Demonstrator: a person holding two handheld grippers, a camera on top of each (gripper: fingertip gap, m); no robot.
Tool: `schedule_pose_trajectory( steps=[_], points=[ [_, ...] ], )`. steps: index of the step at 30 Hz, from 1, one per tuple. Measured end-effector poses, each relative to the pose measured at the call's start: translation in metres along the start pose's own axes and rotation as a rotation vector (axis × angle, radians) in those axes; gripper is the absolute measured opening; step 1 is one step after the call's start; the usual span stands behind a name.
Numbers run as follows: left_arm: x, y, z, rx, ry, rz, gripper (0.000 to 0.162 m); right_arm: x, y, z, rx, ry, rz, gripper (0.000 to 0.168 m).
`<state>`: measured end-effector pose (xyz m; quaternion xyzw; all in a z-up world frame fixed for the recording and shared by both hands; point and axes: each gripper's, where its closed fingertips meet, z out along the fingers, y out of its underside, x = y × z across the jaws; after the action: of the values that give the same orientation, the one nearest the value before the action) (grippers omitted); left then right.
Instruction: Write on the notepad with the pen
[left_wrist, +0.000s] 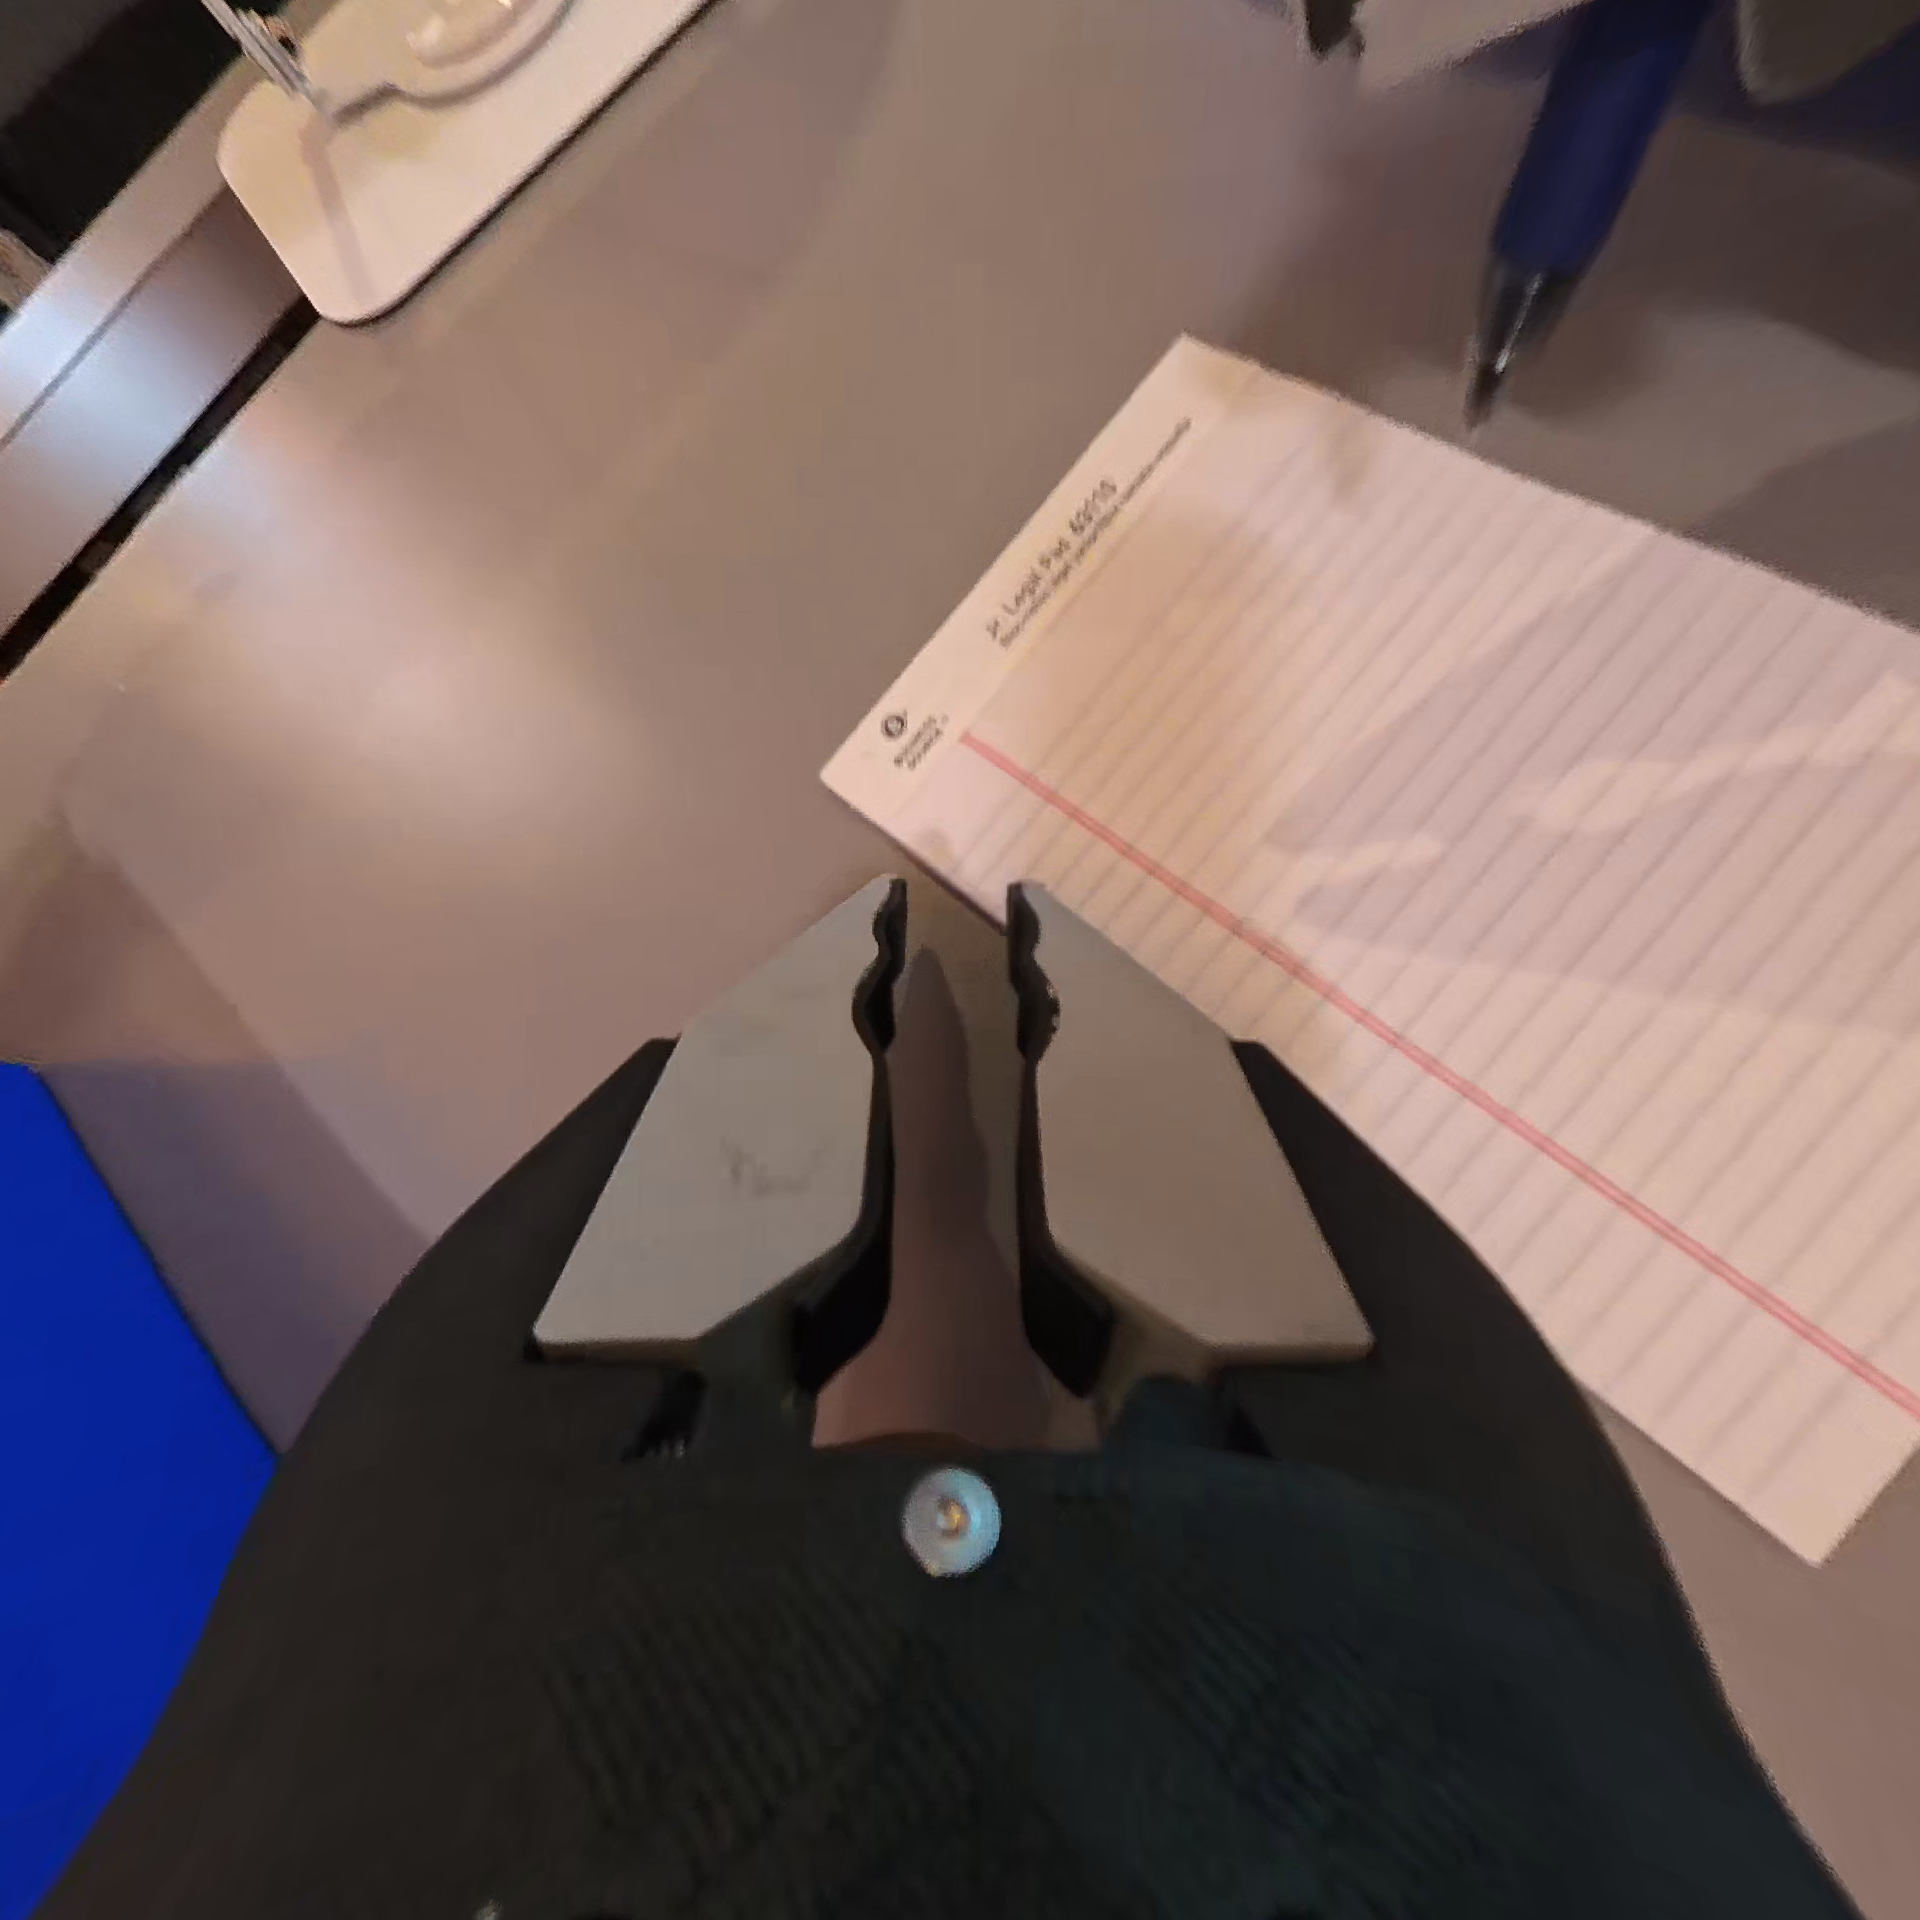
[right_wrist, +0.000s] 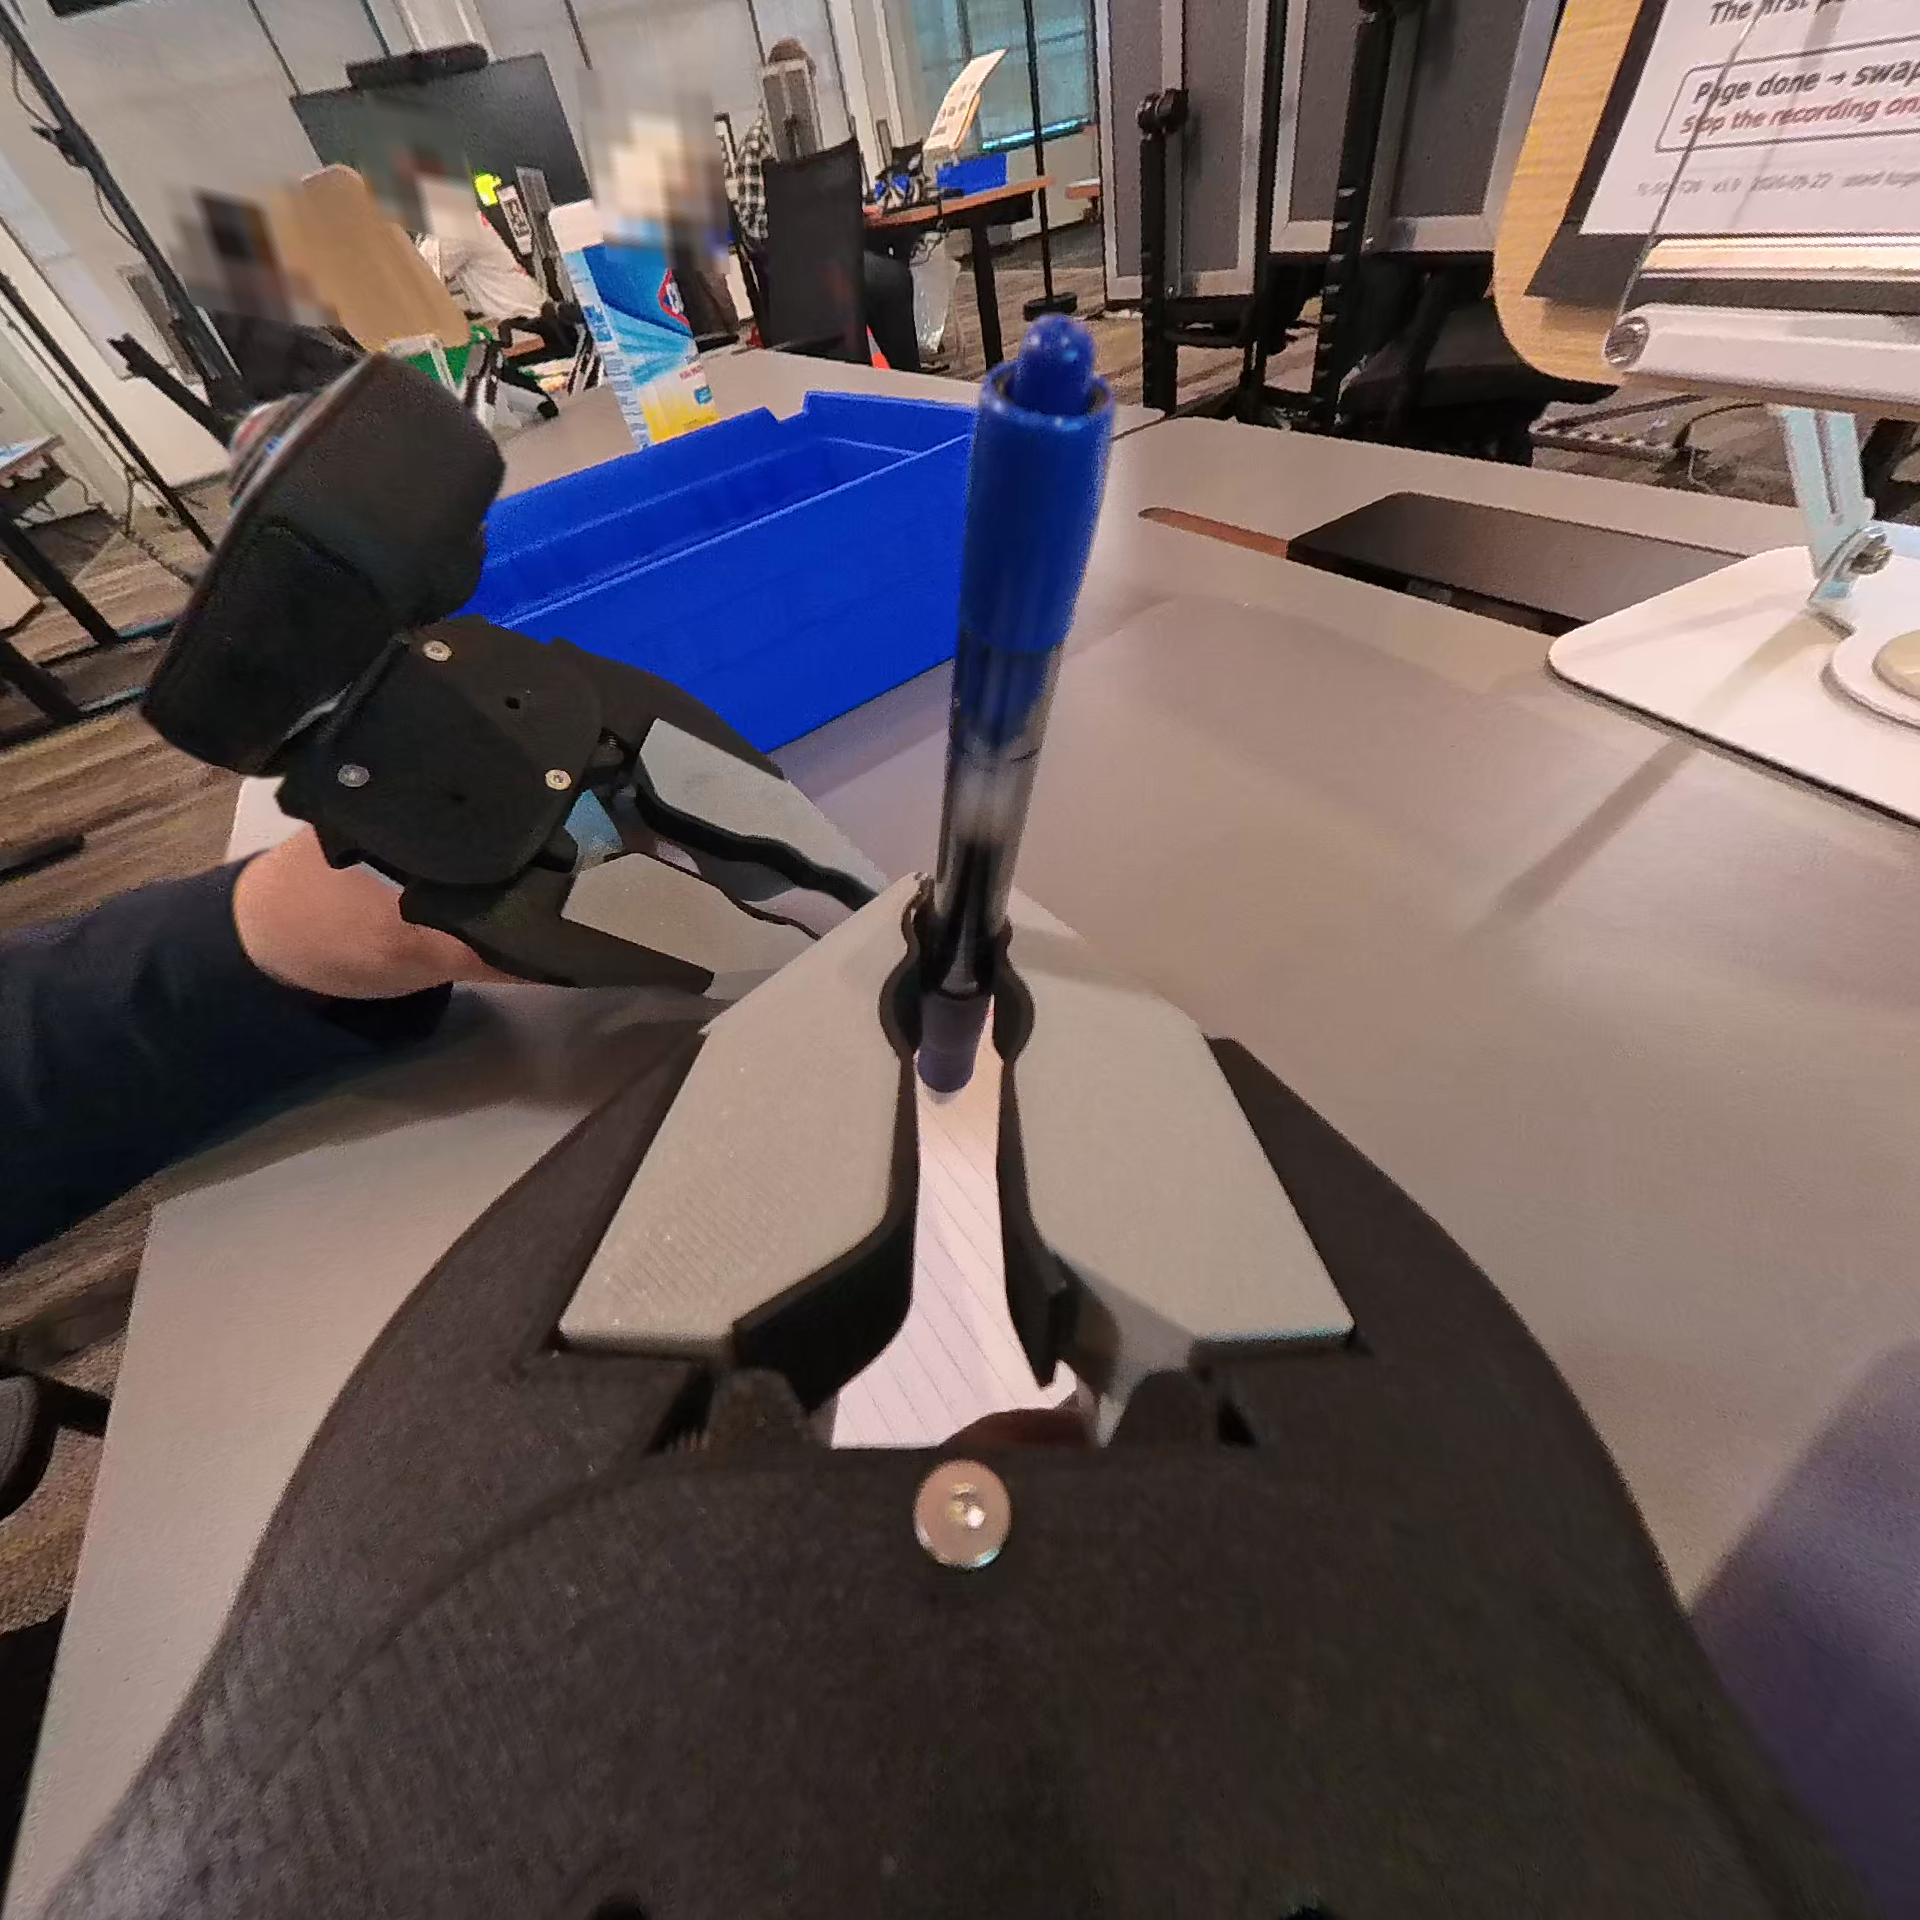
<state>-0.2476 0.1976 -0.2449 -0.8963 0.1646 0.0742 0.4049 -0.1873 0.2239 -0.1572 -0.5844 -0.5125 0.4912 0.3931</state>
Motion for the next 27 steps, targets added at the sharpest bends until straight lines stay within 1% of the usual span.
schedule_pose_trajectory(
  steps=[4,9,11,13,18,20,24,27],
  points=[
    [-0.005,-0.004,-0.002,0.072,-0.038,-0.024,0.020,0.004,0.004,0.005,0.003,0.002,-0.010,0.003],
    [-0.016,-0.006,-0.024,0.150,-0.103,-0.051,0.022,-0.006,0.000,0.016,0.028,-0.070,-0.035,0.003],
    [-0.019,-0.009,-0.030,0.181,-0.089,-0.093,0.027,-0.006,0.002,0.018,0.017,-0.070,-0.044,0.003],
    [-0.016,-0.013,-0.033,0.201,-0.056,-0.116,0.030,-0.007,0.003,0.019,0.019,-0.086,-0.005,0.003],
    [-0.010,-0.012,-0.029,0.193,-0.031,-0.107,0.030,-0.004,0.011,0.017,-0.018,-0.057,-0.037,0.003],
    [-0.005,-0.011,-0.025,0.184,-0.019,-0.103,0.030,-0.005,0.011,0.015,-0.001,-0.066,-0.015,0.004],
    [-0.006,-0.011,-0.024,0.197,-0.071,-0.063,0.030,-0.002,0.007,0.006,0.034,-0.028,-0.022,0.003],
    [-0.002,-0.010,-0.023,0.200,-0.046,-0.078,0.030,0.000,0.001,-0.001,0.070,-0.002,-0.018,0.003]
  ],
)
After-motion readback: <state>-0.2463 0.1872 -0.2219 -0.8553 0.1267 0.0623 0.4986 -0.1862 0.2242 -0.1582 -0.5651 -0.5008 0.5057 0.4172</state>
